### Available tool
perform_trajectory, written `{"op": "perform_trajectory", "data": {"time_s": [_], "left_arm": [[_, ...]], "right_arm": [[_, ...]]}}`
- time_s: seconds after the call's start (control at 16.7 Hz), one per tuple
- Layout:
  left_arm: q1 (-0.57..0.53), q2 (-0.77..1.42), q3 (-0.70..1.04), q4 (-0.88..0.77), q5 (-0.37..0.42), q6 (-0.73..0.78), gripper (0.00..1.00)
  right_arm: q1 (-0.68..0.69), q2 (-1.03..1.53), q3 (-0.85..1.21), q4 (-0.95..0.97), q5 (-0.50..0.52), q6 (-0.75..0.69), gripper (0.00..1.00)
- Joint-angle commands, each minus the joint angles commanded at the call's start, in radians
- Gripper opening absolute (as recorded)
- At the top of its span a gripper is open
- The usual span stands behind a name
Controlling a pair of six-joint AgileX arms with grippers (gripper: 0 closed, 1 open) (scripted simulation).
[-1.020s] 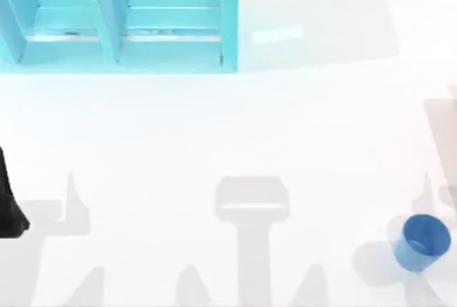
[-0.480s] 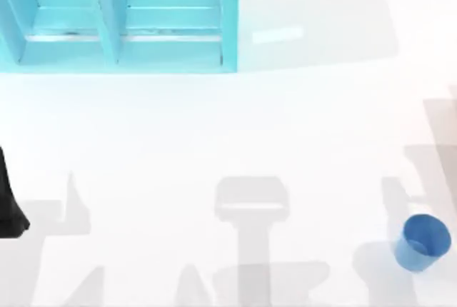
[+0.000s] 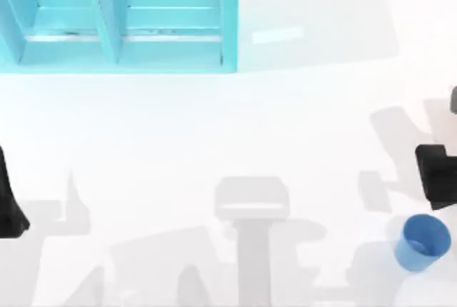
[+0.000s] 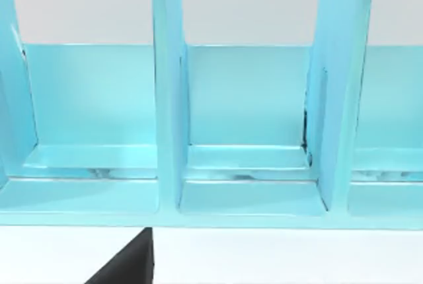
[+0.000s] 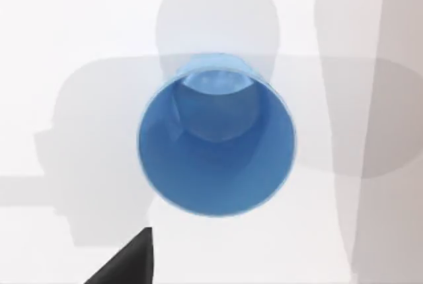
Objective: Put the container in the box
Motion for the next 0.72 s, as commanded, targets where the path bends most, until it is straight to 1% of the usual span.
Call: {"op": "perform_trajectory", "data": {"time_s": [0.18,0.48,0.72], "left_arm": [[0.0,0.0,0.0,0.0,0.0,0.0,1.0],[0.0,0.0,0.0,0.0,0.0,0.0,1.0],[0.0,0.0,0.0,0.0,0.0,0.0,1.0]], "right_arm": [[0.011,0.053,0.042,-0.047,0.0,0.012,1.0],[0.007,0.05,0.037,-0.042,0.0,0.011,1.0],[0.021,0.06,-0.046,0.049,0.0,0.022,1.0]]}}
